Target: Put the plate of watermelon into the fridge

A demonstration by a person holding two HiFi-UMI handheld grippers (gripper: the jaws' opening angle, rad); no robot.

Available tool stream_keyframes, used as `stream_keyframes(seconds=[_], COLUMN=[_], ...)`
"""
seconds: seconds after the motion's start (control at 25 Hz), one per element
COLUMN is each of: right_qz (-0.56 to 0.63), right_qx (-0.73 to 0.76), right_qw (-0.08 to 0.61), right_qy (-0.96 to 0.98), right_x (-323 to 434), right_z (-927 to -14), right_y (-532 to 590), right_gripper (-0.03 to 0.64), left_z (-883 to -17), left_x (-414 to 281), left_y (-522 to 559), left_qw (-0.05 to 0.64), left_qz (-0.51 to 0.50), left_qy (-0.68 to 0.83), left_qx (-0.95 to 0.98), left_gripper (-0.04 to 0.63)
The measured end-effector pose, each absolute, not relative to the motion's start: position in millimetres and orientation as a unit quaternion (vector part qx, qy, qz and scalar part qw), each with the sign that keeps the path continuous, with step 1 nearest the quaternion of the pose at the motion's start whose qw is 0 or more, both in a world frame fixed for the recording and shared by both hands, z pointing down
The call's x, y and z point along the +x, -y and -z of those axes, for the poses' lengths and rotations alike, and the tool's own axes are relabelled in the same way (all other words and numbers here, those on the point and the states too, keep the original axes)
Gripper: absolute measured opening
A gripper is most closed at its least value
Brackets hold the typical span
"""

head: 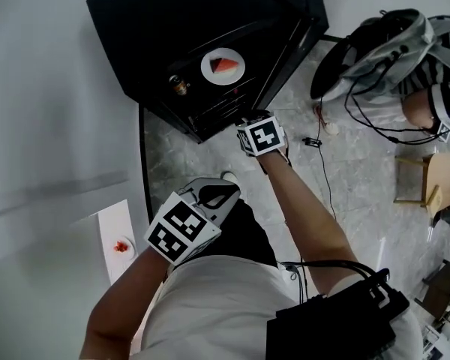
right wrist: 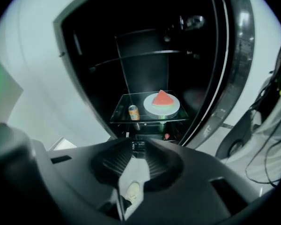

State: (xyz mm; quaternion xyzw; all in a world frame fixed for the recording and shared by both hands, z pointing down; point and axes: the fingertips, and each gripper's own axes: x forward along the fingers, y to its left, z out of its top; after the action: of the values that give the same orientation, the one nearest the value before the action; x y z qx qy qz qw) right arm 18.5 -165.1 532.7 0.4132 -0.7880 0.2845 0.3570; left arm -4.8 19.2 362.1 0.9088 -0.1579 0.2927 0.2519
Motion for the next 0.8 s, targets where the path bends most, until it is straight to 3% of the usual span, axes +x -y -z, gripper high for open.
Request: stream_keyframes(seconds=[0.08,0.16,0.8], right_qz=[-0.279,-0.273,-0.248], right_qx=[0.414,0.411,0.373], right_qw=[0.352,0.342,0.317], right_qy=[0.792,0.799,0.836], right_x=[17,15,-13], right_z=[-517,-504,-412], right_y=[145,125,-47], right_gripper=[0.039,0.023,0.015], left_z=[-350,-342,-302], left_x=[-9,-12,-33], left_y=[-35,-51,-178], left_qw=[0.247,0.239,0.21], left_qz=[-0.291,-0.288,-0.276], left_qy=[0.157,0.156,0.138], left_qx=[0.911,0.914,0.928], left_gripper=[0.014,0.014,0.014])
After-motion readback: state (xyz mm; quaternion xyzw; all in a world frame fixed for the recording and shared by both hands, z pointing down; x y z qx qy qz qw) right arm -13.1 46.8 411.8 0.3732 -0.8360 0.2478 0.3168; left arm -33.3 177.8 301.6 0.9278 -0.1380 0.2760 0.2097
